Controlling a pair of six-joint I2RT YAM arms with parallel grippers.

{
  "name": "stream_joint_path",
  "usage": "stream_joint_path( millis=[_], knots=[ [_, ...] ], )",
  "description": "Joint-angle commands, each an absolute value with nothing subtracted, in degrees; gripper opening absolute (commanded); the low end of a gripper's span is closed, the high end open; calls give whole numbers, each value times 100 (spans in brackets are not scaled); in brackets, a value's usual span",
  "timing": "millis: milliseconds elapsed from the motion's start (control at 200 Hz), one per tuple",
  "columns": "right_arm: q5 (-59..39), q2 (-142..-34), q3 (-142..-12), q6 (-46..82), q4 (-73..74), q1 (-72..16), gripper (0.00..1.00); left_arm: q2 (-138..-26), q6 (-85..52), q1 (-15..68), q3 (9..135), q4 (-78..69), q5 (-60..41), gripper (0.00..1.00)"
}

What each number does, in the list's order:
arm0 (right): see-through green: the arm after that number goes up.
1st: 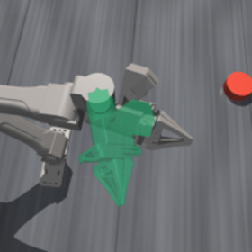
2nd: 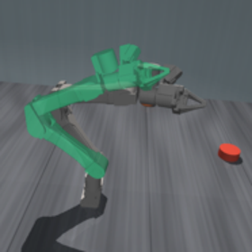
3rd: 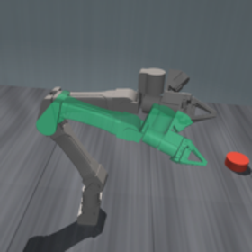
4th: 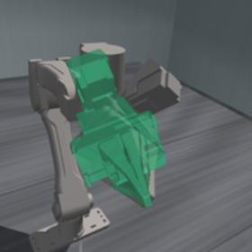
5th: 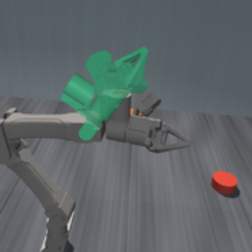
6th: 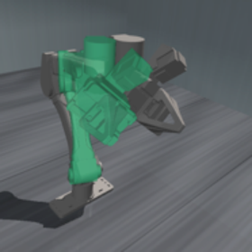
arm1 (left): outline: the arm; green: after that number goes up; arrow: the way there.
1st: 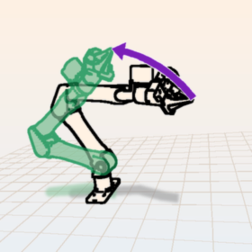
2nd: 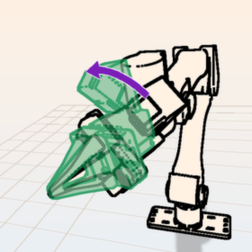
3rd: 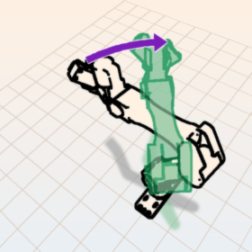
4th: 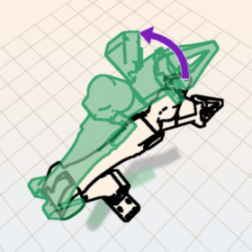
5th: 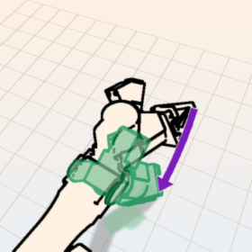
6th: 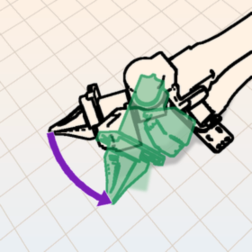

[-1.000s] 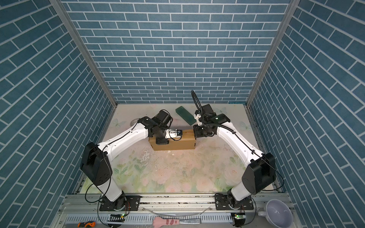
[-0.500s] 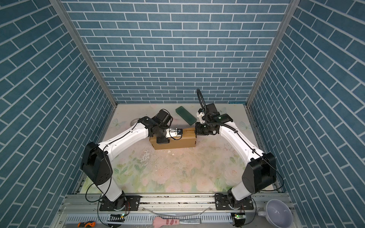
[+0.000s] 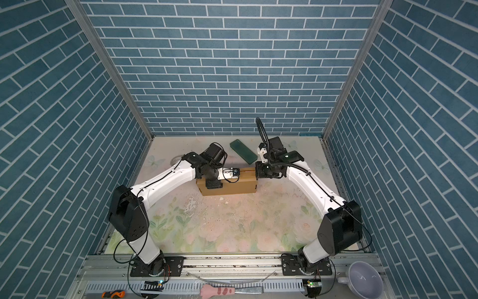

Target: Fold the paper box

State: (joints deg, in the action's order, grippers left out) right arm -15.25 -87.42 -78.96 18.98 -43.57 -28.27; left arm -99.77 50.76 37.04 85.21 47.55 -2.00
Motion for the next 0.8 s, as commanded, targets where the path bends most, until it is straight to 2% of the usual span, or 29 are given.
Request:
stream_joint_path(
  millis=[0,185,495,570,655,790],
  knots=[
    [-1398,-8751,-7937,1736,-4531,-2834,0,-10028,5085,3713,8543,4819,-57,75],
    [-1380,-8850,-8129,1666,-4677,-2821,0,-9751,5073,3709,8663,4827,46,86],
    [-1388,-8995,-8360,1593,-4827,-2821,0,-8980,4410,3727,8641,4781,195,87],
    [-1389,-9013,-8396,1591,-4856,-2821,0,-8585,3821,3711,8503,4467,462,85],
    [-1389,-9026,-8428,1591,-4877,-2822,0,-8050,2886,3580,8209,4101,961,78],
    [-1369,-8992,-8448,1556,-4923,-2821,0,-7503,1556,2957,8033,4657,404,69]
  ],
)
